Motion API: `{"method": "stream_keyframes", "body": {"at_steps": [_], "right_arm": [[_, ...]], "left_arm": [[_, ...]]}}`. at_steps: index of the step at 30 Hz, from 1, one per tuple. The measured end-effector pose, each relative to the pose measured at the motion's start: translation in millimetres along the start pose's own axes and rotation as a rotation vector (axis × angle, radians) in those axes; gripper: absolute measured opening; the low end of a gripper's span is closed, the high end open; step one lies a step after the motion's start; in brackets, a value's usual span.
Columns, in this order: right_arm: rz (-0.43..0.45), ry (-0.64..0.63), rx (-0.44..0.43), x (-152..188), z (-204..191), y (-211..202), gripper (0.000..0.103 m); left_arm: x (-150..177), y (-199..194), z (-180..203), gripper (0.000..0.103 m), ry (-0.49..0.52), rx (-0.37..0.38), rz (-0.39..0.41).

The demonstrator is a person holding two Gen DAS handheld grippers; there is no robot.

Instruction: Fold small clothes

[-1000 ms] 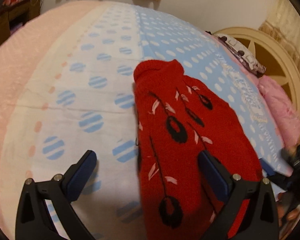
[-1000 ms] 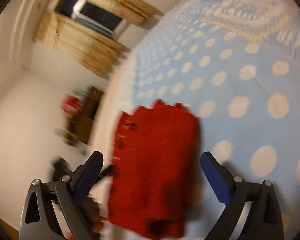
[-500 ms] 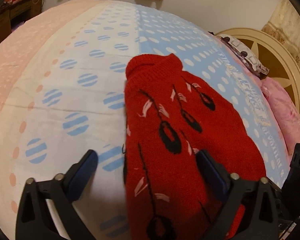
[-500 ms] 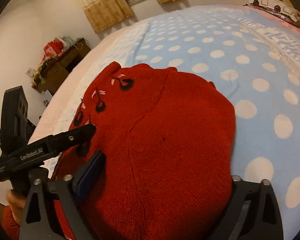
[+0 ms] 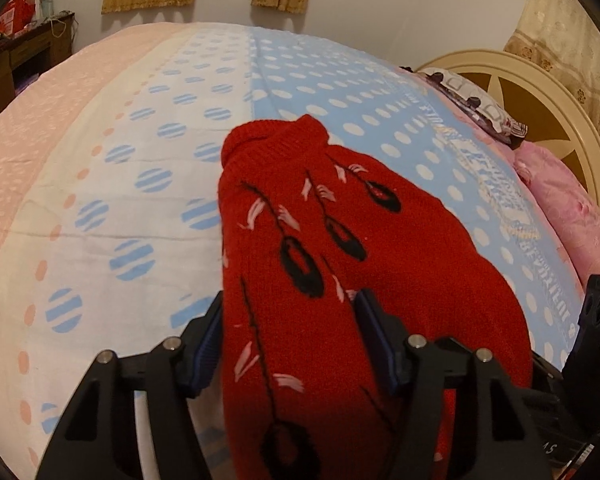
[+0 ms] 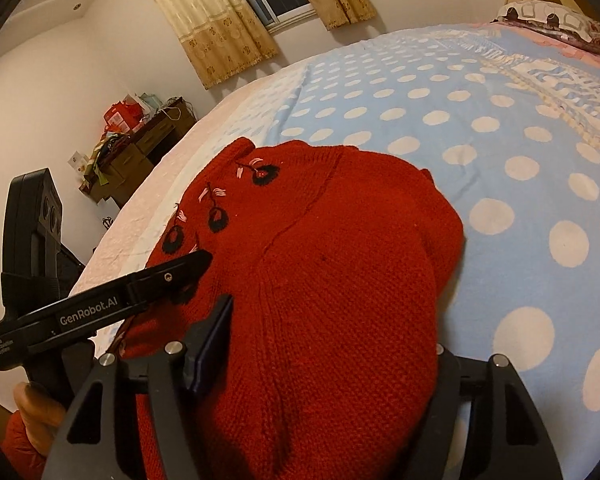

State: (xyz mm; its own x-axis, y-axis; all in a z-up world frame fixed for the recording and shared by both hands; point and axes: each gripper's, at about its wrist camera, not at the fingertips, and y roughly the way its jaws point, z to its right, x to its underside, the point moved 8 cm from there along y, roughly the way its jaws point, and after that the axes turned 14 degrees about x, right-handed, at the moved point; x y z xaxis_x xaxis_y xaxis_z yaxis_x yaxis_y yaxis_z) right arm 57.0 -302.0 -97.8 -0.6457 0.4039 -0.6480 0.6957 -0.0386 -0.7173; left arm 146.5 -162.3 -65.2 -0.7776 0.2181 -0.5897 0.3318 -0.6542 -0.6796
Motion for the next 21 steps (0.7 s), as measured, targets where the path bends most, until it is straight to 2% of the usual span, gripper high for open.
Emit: {"method": "stream_keyframes", "body": {"at_steps": [2, 5, 9, 13, 18, 21], "right_arm": [[0.002, 0.002, 0.005, 1, 0, -2, 0.068], [0.013, 0.009, 0.013, 1, -3, -5, 0.059], [0.038, -0.013, 0.068, 0, -11, -15, 0.046], [0.037, 0.022, 0.038, 2, -18, -30, 0.038], [0.012, 0.061, -0.032, 18, -35, -50, 0.038], [0.000, 0.092, -0.084, 29, -50, -63, 0.038]], "left_arm": [[-1, -1, 0, 0.061, 0.003, 0.001, 0.003], [-1, -4, 5, 0.050, 0.024, -0.014, 0.007], [-1, -15, 12, 0.035, 0.075, -0.064, 0.016], [2, -32, 13, 0.034, 0.083, -0.080, 0.028], [12, -64, 15, 0.033, 0.131, -0.137, 0.041], [19, -78, 9, 0.033, 0.120, -0.152, 0.036]]}}
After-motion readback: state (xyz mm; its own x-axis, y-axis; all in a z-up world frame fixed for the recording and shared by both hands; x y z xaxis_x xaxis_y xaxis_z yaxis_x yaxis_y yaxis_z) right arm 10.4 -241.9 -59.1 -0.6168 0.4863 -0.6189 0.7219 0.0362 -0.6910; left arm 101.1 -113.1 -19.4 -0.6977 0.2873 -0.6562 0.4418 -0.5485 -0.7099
